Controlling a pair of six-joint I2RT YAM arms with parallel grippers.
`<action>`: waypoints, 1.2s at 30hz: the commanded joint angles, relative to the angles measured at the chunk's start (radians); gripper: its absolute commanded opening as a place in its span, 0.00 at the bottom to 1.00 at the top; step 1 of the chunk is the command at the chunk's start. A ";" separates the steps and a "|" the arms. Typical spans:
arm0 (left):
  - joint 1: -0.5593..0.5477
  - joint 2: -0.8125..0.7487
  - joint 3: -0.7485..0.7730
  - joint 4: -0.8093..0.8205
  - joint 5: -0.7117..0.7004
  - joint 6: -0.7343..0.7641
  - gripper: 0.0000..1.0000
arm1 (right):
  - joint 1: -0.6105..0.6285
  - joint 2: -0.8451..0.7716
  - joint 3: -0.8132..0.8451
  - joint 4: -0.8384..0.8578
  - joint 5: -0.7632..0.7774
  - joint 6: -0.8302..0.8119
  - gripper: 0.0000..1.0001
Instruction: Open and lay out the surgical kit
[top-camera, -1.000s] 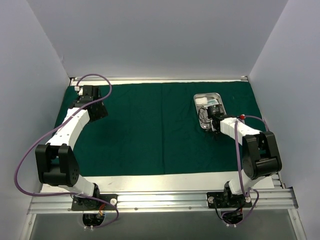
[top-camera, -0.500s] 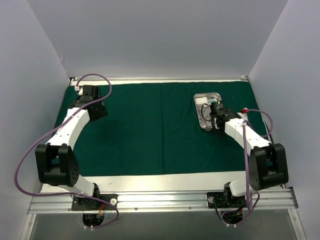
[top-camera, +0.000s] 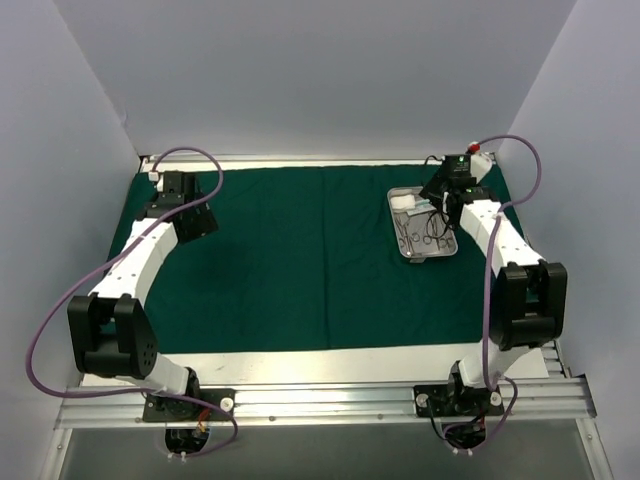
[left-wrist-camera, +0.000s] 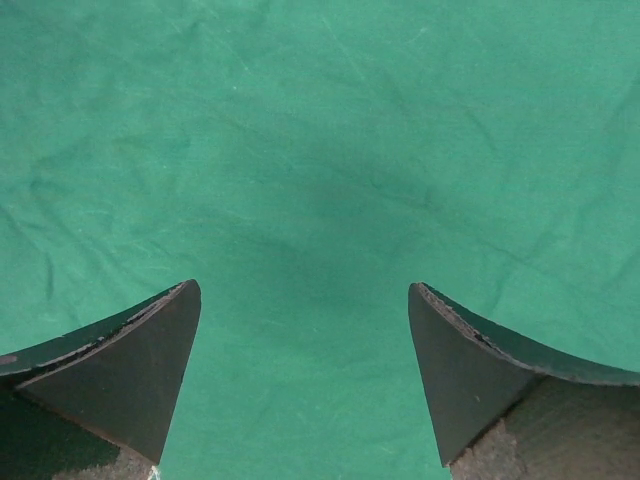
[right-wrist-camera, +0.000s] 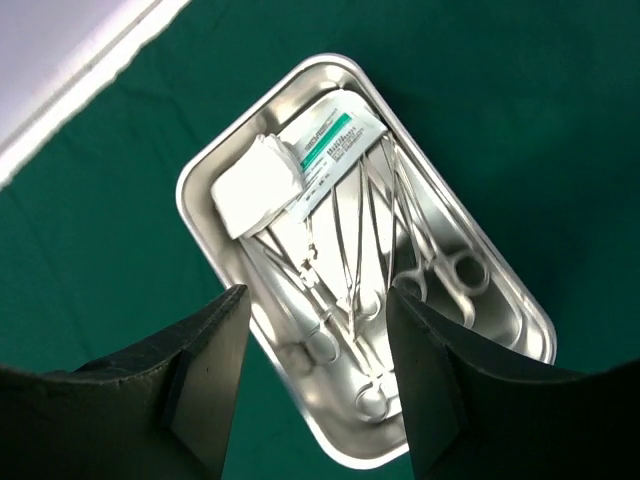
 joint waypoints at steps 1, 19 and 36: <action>-0.001 -0.078 -0.007 0.049 0.018 0.023 0.94 | -0.042 0.097 0.091 0.031 -0.198 -0.263 0.52; -0.014 -0.333 -0.259 0.096 0.036 0.057 0.94 | -0.102 0.496 0.415 0.023 -0.420 -0.391 0.51; -0.013 -0.299 -0.244 0.116 0.026 0.060 0.94 | -0.103 0.598 0.425 0.057 -0.464 -0.403 0.43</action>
